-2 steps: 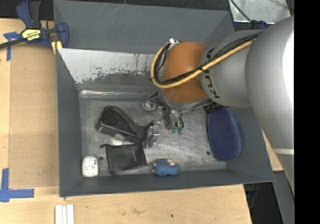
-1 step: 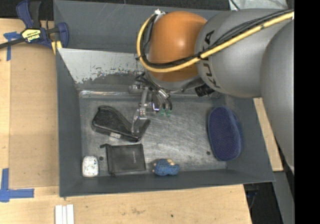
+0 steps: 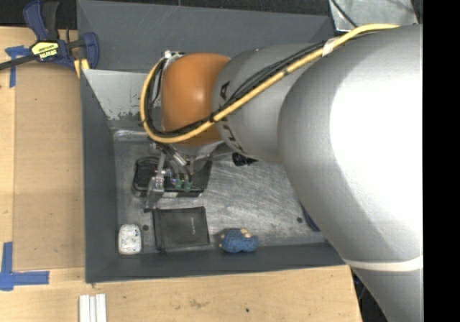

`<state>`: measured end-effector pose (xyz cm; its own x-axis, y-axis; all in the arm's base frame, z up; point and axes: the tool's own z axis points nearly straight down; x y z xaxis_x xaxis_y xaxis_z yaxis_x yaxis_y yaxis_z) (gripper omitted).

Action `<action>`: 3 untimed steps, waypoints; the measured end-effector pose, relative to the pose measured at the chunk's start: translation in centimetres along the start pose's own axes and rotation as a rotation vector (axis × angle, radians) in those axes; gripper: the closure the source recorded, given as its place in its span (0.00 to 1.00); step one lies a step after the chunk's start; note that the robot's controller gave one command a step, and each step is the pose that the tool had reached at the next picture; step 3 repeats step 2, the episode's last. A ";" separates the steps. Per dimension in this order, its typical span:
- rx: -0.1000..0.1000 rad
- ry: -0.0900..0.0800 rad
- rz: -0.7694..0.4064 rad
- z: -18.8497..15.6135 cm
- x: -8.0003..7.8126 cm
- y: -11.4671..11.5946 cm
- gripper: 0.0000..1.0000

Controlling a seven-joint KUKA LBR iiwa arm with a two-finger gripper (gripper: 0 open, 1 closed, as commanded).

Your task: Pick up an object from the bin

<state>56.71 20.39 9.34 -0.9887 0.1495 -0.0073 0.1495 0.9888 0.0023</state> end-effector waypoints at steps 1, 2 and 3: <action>0.000 -0.001 -0.001 0.2 0.0 0.1 1.00; 0.002 0.006 -0.326 -18.9 -1.3 1.0 1.00; 0.002 0.006 -0.326 -18.9 -1.3 1.0 1.00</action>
Offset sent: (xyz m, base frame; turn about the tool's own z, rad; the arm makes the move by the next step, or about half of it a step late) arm 0.0000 0.0000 0.0000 0.0000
